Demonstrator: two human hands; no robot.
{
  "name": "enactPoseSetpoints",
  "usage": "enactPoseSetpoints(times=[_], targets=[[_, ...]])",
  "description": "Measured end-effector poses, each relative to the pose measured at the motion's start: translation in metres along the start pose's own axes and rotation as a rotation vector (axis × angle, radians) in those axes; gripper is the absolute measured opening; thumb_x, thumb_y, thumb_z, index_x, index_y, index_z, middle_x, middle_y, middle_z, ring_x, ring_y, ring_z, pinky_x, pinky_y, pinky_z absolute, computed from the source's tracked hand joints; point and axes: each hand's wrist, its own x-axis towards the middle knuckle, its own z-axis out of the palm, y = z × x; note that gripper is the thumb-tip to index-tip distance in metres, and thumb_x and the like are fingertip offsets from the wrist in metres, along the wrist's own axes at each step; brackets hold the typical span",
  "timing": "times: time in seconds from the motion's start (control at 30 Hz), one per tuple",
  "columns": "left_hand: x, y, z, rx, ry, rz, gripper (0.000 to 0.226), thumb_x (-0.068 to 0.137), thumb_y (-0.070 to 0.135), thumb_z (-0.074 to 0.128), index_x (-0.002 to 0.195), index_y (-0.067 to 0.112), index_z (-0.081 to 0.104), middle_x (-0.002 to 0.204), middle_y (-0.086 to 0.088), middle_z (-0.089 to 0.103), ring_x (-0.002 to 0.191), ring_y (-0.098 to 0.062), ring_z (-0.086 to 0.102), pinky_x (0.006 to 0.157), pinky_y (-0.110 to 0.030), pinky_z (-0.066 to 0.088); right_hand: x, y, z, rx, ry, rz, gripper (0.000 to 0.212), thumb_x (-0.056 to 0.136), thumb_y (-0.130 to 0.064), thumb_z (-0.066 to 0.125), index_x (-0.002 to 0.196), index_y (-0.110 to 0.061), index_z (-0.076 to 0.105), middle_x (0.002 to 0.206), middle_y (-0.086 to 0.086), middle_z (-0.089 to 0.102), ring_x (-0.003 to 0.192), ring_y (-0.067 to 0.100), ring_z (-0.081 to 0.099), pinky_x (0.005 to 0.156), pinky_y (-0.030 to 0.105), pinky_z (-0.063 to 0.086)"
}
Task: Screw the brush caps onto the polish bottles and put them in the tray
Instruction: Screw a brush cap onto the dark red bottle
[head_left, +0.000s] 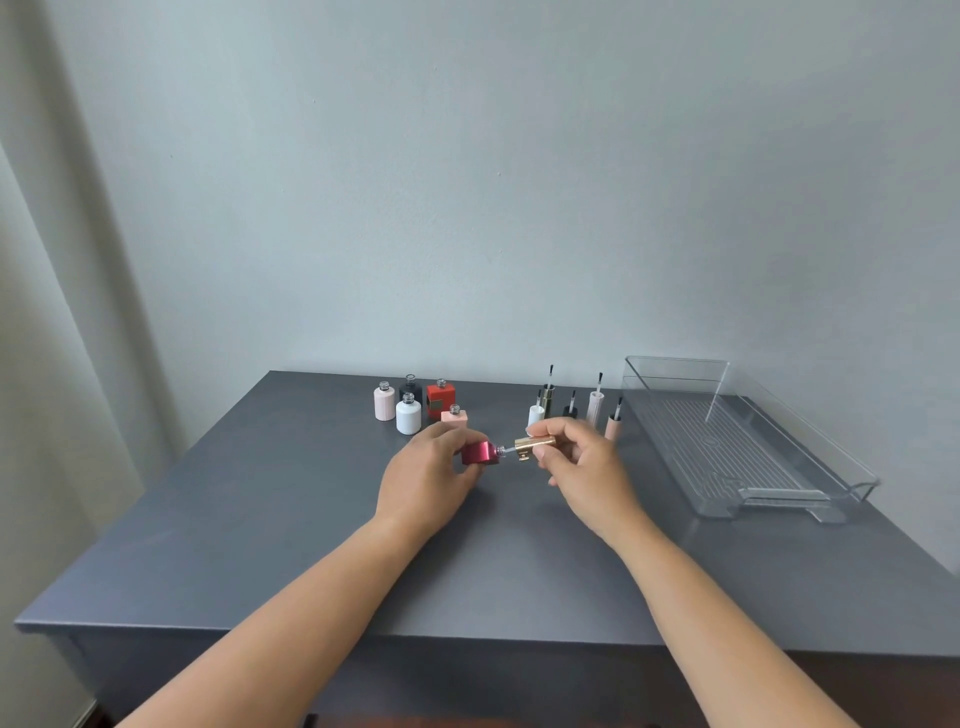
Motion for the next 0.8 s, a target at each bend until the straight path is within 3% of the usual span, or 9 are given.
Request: enactPoseSetpoints(times=[0.13,0.3,0.4,0.53,0.6,0.7,0.73,0.8], targets=[[-0.0001,-0.0007,0.0016,-0.002,-0.009,0.023,0.022,0.085,0.025,0.073,0.106,0.032,0.073,0.096,0.02,0.057,0.086,-0.004,0.056,0.073,-0.027,0.05,-0.0006,-0.0004,-0.0008,0.019,0.026,0.006,0.035,0.088,-0.002,0.065,0.095,-0.036,0.065,0.1,0.003,0.07,0.09,0.016,0.065,0.083,0.041,0.057],[-0.001,-0.0006,0.0017,-0.074,-0.014,0.0,0.036,0.081,0.02,0.078,0.115,0.027,0.068,0.104,0.011,0.07,0.092,-0.007,0.065,0.084,-0.028,0.053,-0.0019,0.0,0.0021,0.009,0.018,0.01,0.032,0.084,-0.008,0.071,0.091,-0.039,0.065,0.087,0.0,0.07,0.083,0.026,0.066,0.077,0.04,0.056],[-0.0014,0.0016,0.0011,-0.114,-0.016,0.004,0.024,0.079,0.016,0.078,0.099,0.028,0.07,0.094,0.016,0.068,0.087,-0.002,0.063,0.082,-0.028,0.053,-0.0011,-0.0003,0.0025,0.004,0.013,-0.005,0.029,0.086,-0.01,0.071,0.089,-0.037,0.064,0.083,0.0,0.07,0.069,0.019,0.064,0.066,0.033,0.053],[-0.0028,0.0034,-0.0013,-0.135,0.01,0.033,0.023,0.079,0.015,0.078,0.095,0.03,0.071,0.089,0.018,0.063,0.082,0.0,0.06,0.077,-0.027,0.053,-0.0014,0.0009,0.0026,0.011,0.012,-0.003,0.006,0.088,-0.02,0.069,0.083,-0.023,0.067,0.064,-0.002,0.067,0.05,0.01,0.057,0.055,0.015,0.046],[-0.0038,0.004,-0.0021,-0.136,0.017,0.05,0.023,0.079,0.015,0.079,0.095,0.03,0.071,0.089,0.018,0.064,0.082,-0.001,0.06,0.076,-0.029,0.053,-0.0024,0.0014,0.0012,0.027,0.009,0.006,0.014,0.09,-0.03,0.067,0.081,-0.019,0.067,0.058,0.0,0.068,0.045,0.013,0.056,0.062,0.007,0.044],[-0.0046,0.0042,-0.0017,-0.152,0.005,0.043,0.024,0.078,0.016,0.079,0.094,0.032,0.072,0.089,0.017,0.066,0.084,-0.002,0.062,0.077,-0.031,0.054,-0.0022,0.0016,-0.0008,0.051,-0.01,0.031,0.026,0.091,-0.041,0.062,0.083,-0.018,0.069,0.059,0.003,0.07,0.043,0.016,0.057,0.089,0.018,0.044],[-0.0044,0.0042,-0.0015,-0.164,0.001,0.031,0.024,0.078,0.016,0.079,0.094,0.032,0.072,0.09,0.017,0.066,0.084,-0.003,0.062,0.078,-0.03,0.054,-0.0021,0.0016,-0.0006,0.044,-0.018,0.034,0.026,0.092,-0.042,0.061,0.085,-0.019,0.07,0.062,0.001,0.071,0.044,0.014,0.058,0.089,0.016,0.043],[-0.0034,0.0039,-0.001,-0.177,-0.005,0.007,0.024,0.077,0.018,0.079,0.093,0.034,0.072,0.091,0.018,0.067,0.084,-0.003,0.063,0.079,-0.029,0.054,-0.0021,0.0013,0.0013,0.037,-0.037,0.04,0.018,0.093,-0.037,0.061,0.093,-0.024,0.072,0.067,-0.004,0.073,0.047,0.011,0.058,0.068,0.014,0.047]])
